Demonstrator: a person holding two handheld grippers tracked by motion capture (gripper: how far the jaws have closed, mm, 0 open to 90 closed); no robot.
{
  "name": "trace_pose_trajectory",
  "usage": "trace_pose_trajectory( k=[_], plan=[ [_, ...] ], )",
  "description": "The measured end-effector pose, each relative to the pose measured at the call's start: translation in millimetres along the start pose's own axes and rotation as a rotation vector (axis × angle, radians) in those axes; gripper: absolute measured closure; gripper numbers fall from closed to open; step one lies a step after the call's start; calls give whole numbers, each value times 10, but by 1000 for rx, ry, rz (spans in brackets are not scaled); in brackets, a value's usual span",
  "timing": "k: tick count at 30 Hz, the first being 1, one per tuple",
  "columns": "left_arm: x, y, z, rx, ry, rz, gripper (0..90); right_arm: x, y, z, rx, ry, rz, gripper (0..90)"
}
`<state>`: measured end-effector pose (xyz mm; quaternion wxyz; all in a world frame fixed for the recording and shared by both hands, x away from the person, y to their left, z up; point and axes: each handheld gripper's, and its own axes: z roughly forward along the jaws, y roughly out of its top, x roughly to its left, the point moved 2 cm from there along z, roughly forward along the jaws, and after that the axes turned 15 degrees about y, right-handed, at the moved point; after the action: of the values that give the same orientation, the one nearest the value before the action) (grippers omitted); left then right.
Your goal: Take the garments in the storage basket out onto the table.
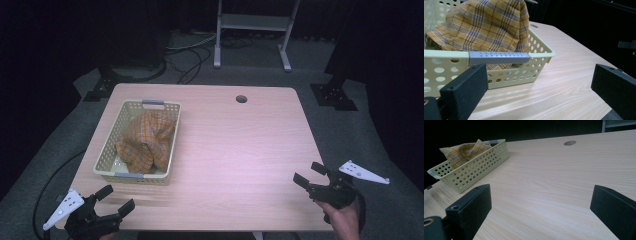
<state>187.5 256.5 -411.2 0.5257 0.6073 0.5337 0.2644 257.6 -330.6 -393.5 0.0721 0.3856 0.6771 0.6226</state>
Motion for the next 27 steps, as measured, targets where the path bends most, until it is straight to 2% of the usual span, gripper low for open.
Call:
trace_pose_trajectory(
  k=[15, 27],
  plan=[
    [-36, -27, 27, 14, 7, 20, 9, -2, -3, 95, 7, 52, -4, 34],
    [-39, -4, 14, 0, -9, 15, 10, 62, 28, 287, 40, 84, -18, 34]
  ],
)
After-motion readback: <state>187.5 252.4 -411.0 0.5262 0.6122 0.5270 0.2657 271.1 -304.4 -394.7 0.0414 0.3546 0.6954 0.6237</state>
